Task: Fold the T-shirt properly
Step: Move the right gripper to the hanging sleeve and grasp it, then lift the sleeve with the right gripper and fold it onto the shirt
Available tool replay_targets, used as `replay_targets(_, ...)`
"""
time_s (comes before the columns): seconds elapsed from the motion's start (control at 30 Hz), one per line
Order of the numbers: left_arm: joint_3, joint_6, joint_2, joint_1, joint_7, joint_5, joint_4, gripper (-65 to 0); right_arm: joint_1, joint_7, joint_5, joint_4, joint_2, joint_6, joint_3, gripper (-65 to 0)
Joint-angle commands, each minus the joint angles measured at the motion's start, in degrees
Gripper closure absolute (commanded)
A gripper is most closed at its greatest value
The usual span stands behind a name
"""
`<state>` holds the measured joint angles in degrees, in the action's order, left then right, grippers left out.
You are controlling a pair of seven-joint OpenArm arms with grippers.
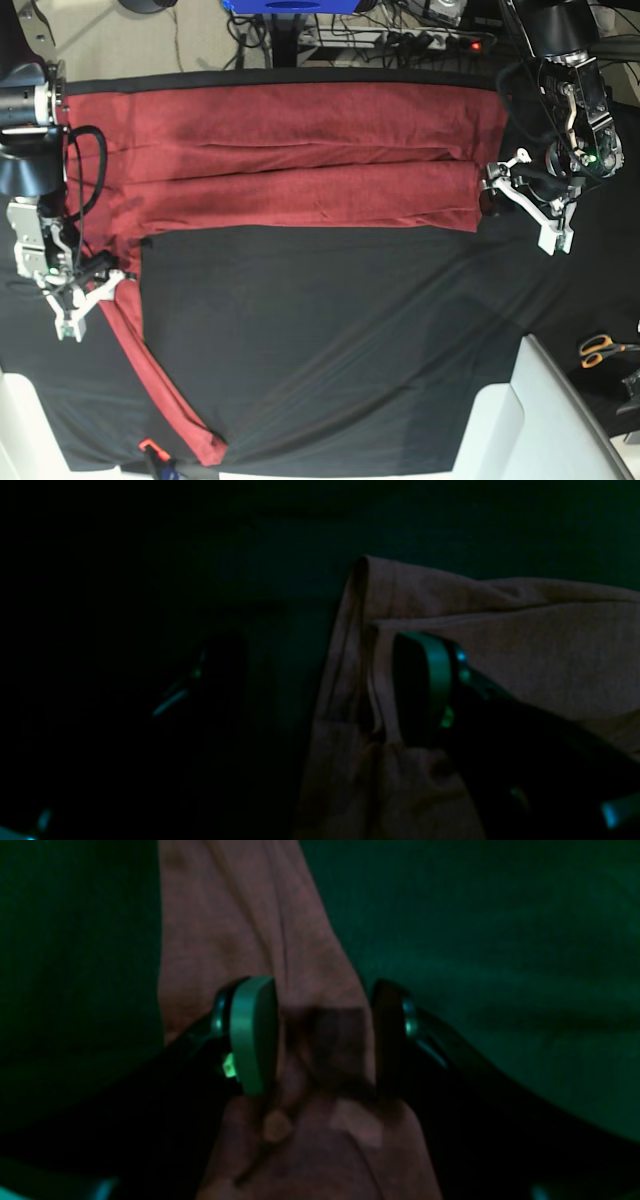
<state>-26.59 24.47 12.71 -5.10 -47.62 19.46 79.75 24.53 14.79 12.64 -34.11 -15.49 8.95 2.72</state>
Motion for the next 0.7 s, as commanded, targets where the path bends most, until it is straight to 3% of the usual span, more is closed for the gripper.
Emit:
replay_targets(0.0, -0.3, 0.2, 0.9, 0.4, 0.9, 0.4, 1.0, -44.1, 2.0, -1.9, 0.1, -0.4, -0.7, 0.0, -0.2, -29.3)
replay_targets(0.23, -0.3, 0.2, 0.9, 0.4, 0.9, 0.4, 1.0, -44.1, 2.5, -2.2, 0.1, 1.8, -0.6, 0.0, -0.2, -27.2)
replay_targets(0.37, -0.3, 0.2, 0.9, 0.5, 0.9, 0.4, 1.0, -44.1, 2.6, -1.9, 0.1, 1.8, -0.6, 0.0, -0.2, -7.5)
replay_targets(0.43, -0.3, 0.2, 0.9, 0.5, 0.9, 0.4, 1.0, -44.1, 2.7, -1.9, 0.1, 1.8, -0.6, 0.0, -0.2, -1.8)
replay_targets(0.67, -0.3, 0.2, 0.8, 0.5, 0.9, 0.4, 0.9, -44.1, 2.7, -1.8, 0.1, 1.3, -0.6, 0.0, -0.2, -0.6)
